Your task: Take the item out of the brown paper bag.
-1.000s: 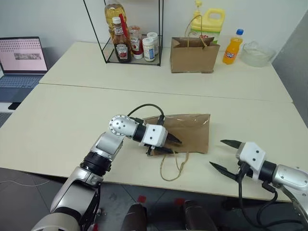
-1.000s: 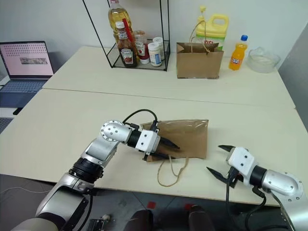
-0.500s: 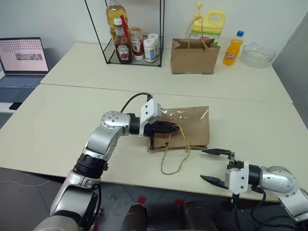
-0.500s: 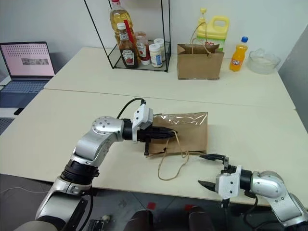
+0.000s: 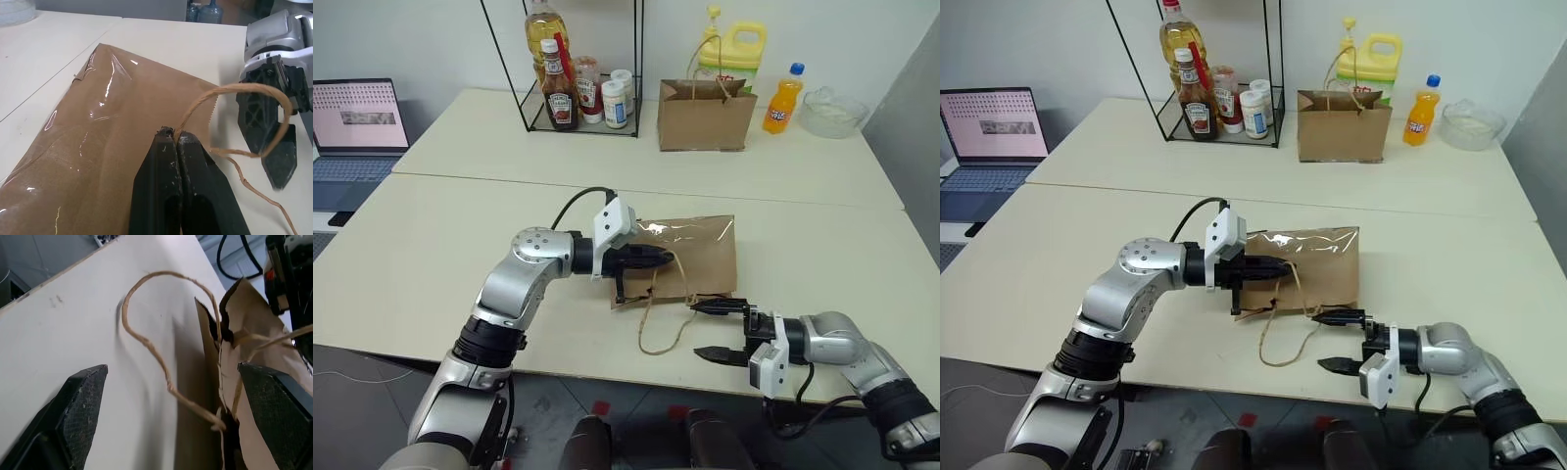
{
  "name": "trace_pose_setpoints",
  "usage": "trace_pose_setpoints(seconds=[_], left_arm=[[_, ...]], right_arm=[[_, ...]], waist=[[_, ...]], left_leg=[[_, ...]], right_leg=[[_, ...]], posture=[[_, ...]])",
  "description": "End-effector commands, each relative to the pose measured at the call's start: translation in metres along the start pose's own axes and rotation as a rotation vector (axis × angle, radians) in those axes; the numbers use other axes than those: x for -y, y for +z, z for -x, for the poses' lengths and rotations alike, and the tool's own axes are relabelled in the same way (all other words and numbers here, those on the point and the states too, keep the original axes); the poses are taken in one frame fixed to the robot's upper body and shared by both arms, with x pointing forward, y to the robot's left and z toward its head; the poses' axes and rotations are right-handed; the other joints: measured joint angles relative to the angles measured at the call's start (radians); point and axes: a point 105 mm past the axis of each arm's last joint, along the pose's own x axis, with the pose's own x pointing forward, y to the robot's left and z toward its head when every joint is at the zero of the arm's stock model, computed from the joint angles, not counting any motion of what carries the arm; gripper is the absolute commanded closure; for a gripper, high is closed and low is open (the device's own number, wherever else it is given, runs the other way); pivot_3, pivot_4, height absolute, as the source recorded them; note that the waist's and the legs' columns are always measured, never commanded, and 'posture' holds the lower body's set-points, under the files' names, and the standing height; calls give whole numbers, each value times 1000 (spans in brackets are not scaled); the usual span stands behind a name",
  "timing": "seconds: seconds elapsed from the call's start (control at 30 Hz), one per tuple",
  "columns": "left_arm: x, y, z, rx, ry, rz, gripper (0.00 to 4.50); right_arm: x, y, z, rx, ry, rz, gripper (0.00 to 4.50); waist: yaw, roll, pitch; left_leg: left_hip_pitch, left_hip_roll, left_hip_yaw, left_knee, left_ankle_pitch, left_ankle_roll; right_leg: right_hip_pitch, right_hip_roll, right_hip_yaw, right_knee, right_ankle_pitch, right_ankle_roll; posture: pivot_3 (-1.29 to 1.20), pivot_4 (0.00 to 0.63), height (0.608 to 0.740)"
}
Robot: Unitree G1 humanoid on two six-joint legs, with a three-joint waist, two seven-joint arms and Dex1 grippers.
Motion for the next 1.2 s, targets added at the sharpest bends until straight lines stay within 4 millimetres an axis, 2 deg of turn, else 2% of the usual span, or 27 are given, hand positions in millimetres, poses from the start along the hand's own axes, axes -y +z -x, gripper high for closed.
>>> trace_pose_setpoints(seconds=[0.03,0.23,0.33,0.7,0.83,0.97,1.2], left_arm=[[-1,17,4,44,7,-40,4491],[-2,19,4,49,15,-36,4491],[-2,19,4,49,16,-35,4500],[-6,20,6,48,33,-41,4500],[-11,23,8,53,54,-42,4500],[-19,29,10,71,83,-37,4500],[-43,54,19,143,164,-10,4500]], right_arm=[[-12,-1,-9,18,43,8,0],[-12,-11,-21,-1,13,14,0],[-7,-16,-22,-17,-13,10,587],[0,-18,-9,-44,-45,-11,4483],[-5,-11,-5,-41,-30,-40,4483],[-12,-12,-5,-74,-6,-100,4483],[-20,-15,-5,-119,47,-154,4483]], waist=[[-2,0,0],[-8,-1,-1],[-8,-1,-1],[-4,-2,-1],[-1,-2,-1],[0,-2,0],[0,-2,0]], left_leg=[[0,0,0,0,0,0],[7,0,0,-1,0,0],[12,0,1,-1,0,0],[11,0,1,-1,0,0],[10,0,1,-1,0,0],[10,0,0,-2,0,0],[10,0,0,-2,0,0]], right_leg=[[0,0,0,0,0,0],[5,0,0,0,0,0],[10,0,1,0,0,0],[10,0,1,-1,0,0],[10,0,1,-2,0,0],[10,0,1,-3,0,0],[10,0,1,-3,0,0]], posture=[[0,150,740],[0,150,740],[0,150,740],[0,150,740],[0,150,740],[0,150,740],[0,150,740]])
